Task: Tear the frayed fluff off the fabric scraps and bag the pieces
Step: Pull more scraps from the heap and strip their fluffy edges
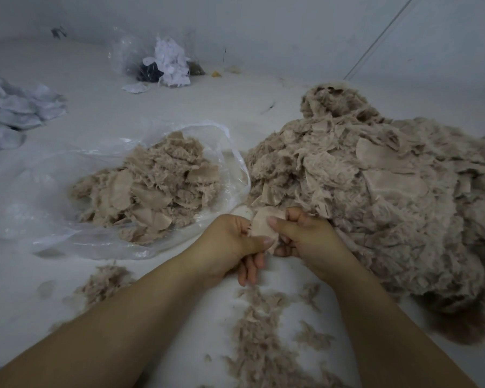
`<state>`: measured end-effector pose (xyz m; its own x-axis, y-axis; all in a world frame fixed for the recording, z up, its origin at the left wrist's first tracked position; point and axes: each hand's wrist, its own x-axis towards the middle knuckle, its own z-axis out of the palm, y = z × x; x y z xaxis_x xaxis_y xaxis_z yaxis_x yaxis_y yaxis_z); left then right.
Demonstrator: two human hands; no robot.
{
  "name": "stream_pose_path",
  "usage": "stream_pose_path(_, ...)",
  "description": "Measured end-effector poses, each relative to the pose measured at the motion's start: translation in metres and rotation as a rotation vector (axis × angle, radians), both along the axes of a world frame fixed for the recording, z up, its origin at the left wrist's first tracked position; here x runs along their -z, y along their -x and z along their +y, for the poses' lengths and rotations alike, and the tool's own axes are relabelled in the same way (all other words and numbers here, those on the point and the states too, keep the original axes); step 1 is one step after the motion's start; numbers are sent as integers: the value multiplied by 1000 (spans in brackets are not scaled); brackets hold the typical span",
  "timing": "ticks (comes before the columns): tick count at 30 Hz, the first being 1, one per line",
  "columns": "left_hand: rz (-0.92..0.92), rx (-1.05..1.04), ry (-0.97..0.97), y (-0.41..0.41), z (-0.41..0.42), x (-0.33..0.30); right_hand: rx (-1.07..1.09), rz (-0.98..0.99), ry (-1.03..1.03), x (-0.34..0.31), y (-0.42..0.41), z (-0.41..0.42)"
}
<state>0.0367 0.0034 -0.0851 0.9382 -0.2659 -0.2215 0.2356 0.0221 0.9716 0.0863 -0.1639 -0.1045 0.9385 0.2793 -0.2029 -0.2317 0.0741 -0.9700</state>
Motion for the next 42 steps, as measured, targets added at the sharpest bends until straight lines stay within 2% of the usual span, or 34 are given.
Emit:
stream_pose_path(4,43,11,84,9,10,3,-7,37,-53,0,2,-1)
stream_pose_path(8,112,216,82,20,19,4,-44,18,-23,-4,4,-1)
stream_pose_path(12,75,426,-80,26,28,4,31,89,-81,-5,4,-2)
stream_pose_path(16,-66,498,-334,24,29,-15,-46,7,20,-5,2,-2)
stream_pose_path(18,-120,460,-377,22,29,-23,-45,8,16,-5,2,-3)
stream_pose_path(21,-243,175,-385,17,22,-26,-40,-4,28,-5,2,-3)
stream_pose_path(23,-245,-6,-422,11,18,-20,-36,-4,43,-7,3,-2)
stream_pose_path(24,-208,-5,-437,10,19,-19,-28,6,35,-7,3,-2)
stream_pose_path(27,-30,348,-356,14,20,-26,-10,40,5,-8,5,-2)
stream_pose_path(28,-17,376,-329,15,19,-26,-11,41,-1,-9,5,-2)
stream_pose_path(29,-29,296,-326,13,17,-24,-15,39,-2,-10,6,-2)
stream_pose_path(32,-70,-133,-328,-1,9,-15,-14,41,17,-11,6,-1)
stream_pose_path(33,-72,-152,-334,-3,7,-14,-12,42,23,-11,6,-1)
stream_pose_path(37,-41,3,-322,-2,5,-11,-29,41,14,-14,7,1)
stream_pose_path(39,-46,-132,-175,-8,5,-11,-16,58,-8,-15,8,1)
stream_pose_path(42,-150,-579,229,-28,13,-20,-24,44,26,-18,8,2)
